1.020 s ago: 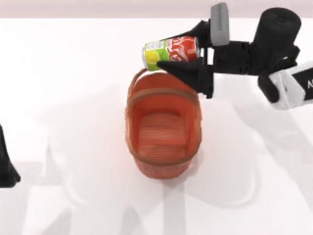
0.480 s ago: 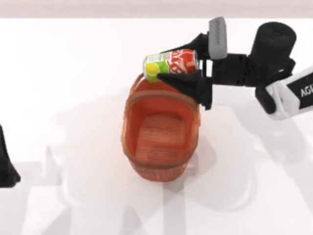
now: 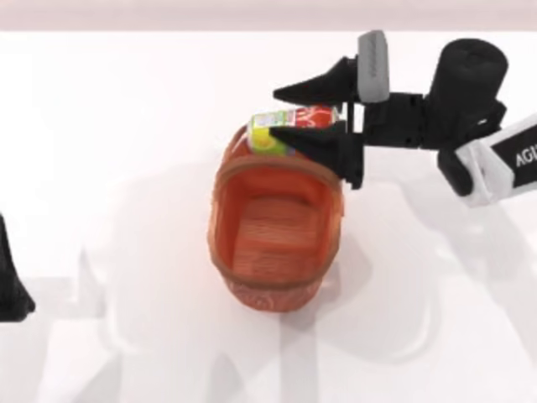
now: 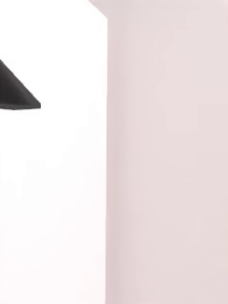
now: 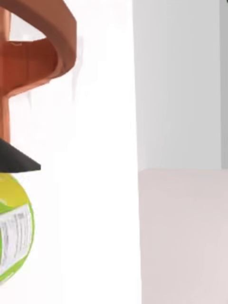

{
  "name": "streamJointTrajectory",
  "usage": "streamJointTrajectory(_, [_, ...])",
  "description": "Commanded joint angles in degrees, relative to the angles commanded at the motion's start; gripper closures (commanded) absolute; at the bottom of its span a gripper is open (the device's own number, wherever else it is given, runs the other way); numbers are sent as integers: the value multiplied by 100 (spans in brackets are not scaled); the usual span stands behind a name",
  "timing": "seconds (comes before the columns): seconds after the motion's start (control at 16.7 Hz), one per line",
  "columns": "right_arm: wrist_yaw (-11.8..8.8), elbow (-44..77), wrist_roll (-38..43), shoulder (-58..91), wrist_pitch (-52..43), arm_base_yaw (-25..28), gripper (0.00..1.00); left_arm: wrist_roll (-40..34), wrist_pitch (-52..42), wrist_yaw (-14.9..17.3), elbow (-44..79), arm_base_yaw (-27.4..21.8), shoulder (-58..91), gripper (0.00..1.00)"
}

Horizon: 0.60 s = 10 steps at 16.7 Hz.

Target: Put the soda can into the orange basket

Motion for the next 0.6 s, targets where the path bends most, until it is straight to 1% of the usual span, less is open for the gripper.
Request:
streamJointTrajectory(0.18, [0, 0, 0, 0, 0, 0, 2, 0, 0, 0, 0, 0, 0, 0])
streamJointTrajectory(0.24, [0, 0, 0, 0, 0, 0, 0, 0, 0, 0, 0, 0, 0, 0])
streamJointTrajectory(0.6, [0, 0, 0, 0, 0, 0, 0, 0, 0, 0, 0, 0, 0, 0])
